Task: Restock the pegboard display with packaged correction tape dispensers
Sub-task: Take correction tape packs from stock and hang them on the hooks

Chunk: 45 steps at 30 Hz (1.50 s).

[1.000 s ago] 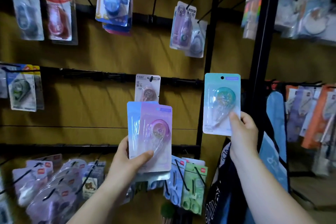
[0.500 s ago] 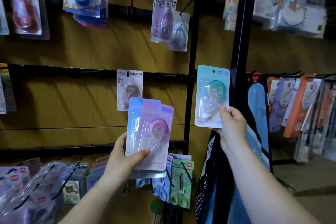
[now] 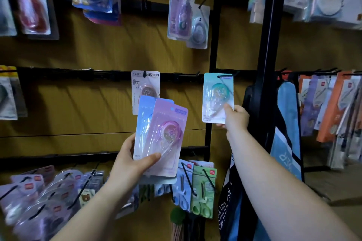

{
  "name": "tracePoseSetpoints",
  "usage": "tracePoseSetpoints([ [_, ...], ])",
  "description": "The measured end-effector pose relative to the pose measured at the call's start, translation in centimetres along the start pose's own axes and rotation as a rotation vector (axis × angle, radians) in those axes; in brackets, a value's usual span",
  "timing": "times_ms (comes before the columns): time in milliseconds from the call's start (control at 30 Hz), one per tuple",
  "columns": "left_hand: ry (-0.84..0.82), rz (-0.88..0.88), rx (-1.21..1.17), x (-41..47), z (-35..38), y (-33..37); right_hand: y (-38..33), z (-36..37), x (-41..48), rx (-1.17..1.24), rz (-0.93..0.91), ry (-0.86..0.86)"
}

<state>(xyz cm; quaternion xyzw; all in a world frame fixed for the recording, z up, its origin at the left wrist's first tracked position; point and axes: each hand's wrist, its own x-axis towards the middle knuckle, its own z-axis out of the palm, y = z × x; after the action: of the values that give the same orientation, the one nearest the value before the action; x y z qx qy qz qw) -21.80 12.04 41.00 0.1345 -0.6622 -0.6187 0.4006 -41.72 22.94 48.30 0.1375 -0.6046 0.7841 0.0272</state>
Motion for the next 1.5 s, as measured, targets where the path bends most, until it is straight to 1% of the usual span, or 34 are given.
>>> tracePoseSetpoints([
  [133,0.013,0.009,-0.006,0.1,-0.8,0.4,0.4,1.6,0.9,-0.082,0.025,0.001],
  [233,0.027,0.0,-0.021,0.3,-1.1,0.1,1.5,1.9,-1.5,-0.104,0.01,0.018],
  [300,0.022,-0.004,-0.041,0.5,-1.1,-0.2,2.5,1.6,-3.8,-0.107,-0.001,-0.023],
  [333,0.016,-0.008,-0.055,0.7,-1.0,-0.4,2.9,1.4,-5.0,-0.126,0.004,-0.09],
  [467,0.002,-0.001,-0.06,0.8,-0.3,-0.6,3.7,0.6,-9.6,-0.129,0.079,-0.498],
  [533,0.0,0.0,-0.072,0.8,-0.1,-0.6,4.1,0.7,-10.3,-0.103,0.071,-0.586],
  [667,-0.023,0.01,-0.061,0.6,0.2,-0.8,4.1,1.2,-10.1,-0.099,0.089,-0.614],
  [767,-0.026,0.023,-0.06,0.6,0.5,-0.7,4.3,1.5,-10.1,-0.091,0.089,-0.592],
  [933,-0.048,0.025,-0.153,0.7,0.6,-0.6,4.6,1.4,-10.1,0.126,0.153,-0.501],
  [1133,-0.052,0.033,-0.184,0.5,0.4,-0.5,5.2,1.4,-9.8,0.203,0.177,-0.469],
  [1300,-0.069,-0.03,-0.219,0.1,0.5,-0.9,4.7,1.0,-9.3,0.215,0.11,-0.553],
  [1400,-0.075,-0.087,-0.263,-0.1,0.4,-0.6,4.4,0.5,-9.3,0.123,0.073,-0.686],
  [1500,-0.121,-0.109,-0.259,-0.2,-0.2,-0.4,4.4,0.3,-9.5,0.031,0.08,-0.804],
])
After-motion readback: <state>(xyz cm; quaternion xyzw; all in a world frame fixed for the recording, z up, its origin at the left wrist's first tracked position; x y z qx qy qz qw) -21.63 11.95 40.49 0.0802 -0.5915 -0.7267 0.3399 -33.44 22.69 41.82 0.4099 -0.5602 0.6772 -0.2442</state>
